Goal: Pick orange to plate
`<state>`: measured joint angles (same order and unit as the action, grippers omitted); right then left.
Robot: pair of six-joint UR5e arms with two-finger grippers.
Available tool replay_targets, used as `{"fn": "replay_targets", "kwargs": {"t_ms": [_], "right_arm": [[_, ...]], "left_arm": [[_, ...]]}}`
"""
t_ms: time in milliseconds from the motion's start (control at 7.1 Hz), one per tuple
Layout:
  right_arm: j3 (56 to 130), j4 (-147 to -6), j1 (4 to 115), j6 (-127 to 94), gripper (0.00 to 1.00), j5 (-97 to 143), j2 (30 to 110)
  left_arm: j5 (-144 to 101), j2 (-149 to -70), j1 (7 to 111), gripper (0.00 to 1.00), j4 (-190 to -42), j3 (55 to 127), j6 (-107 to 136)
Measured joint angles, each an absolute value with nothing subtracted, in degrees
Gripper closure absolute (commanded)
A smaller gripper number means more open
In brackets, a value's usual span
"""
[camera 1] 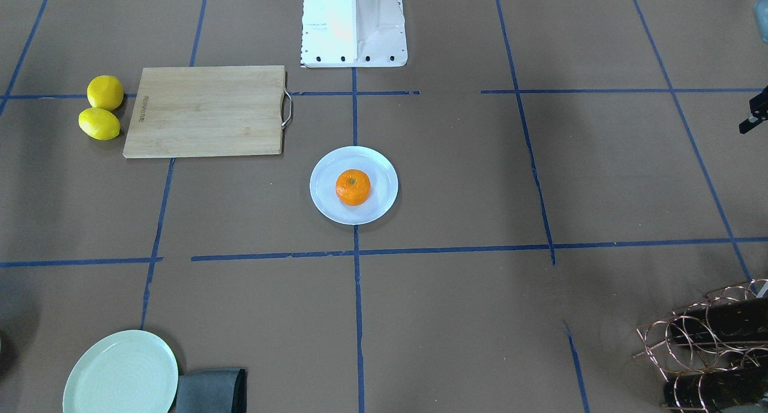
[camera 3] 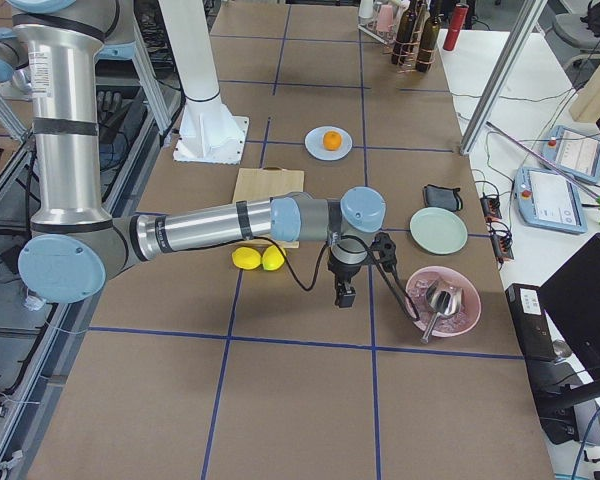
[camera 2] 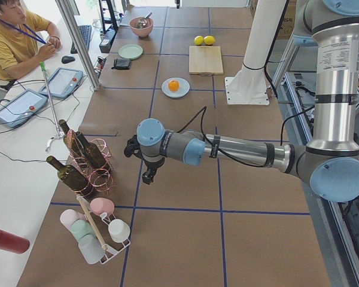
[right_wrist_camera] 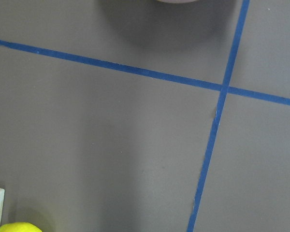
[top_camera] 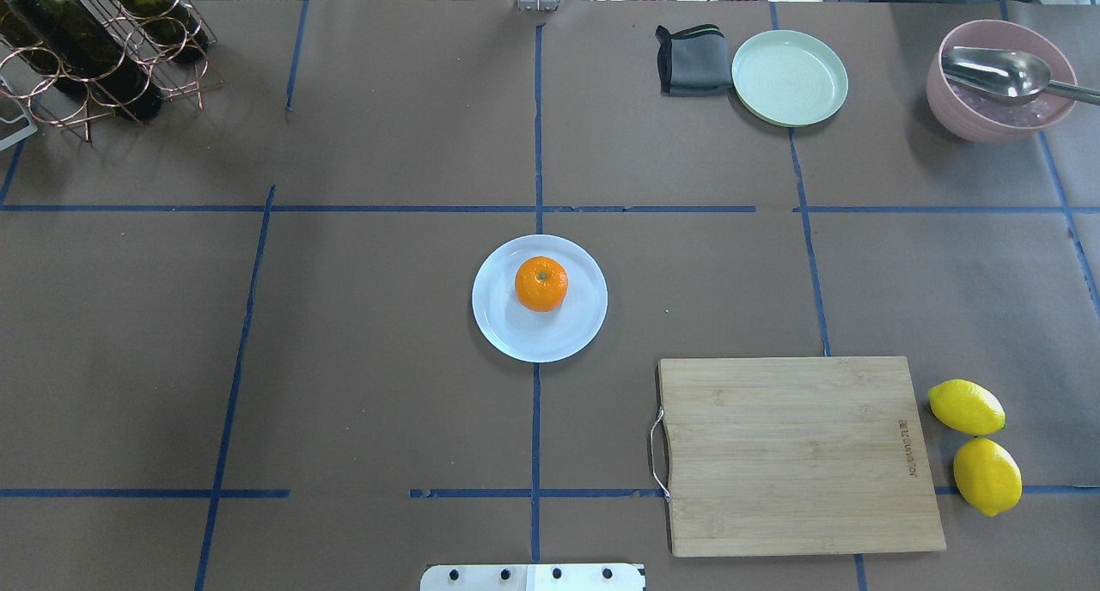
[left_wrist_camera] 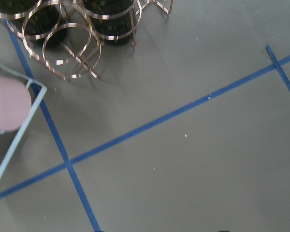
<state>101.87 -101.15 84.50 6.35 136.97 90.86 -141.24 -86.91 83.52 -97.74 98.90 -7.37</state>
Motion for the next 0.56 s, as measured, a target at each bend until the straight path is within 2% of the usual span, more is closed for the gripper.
{"fn": "replay_targets", "kwargs": {"t_ms": [563], "right_arm": [[101.2,-100.9,85.4,6.8,0.00,139.4,91.7]], "left_arm": [[-141.2,-87.7,85.0,0.00,-91.3,99.3,-7.0]]}}
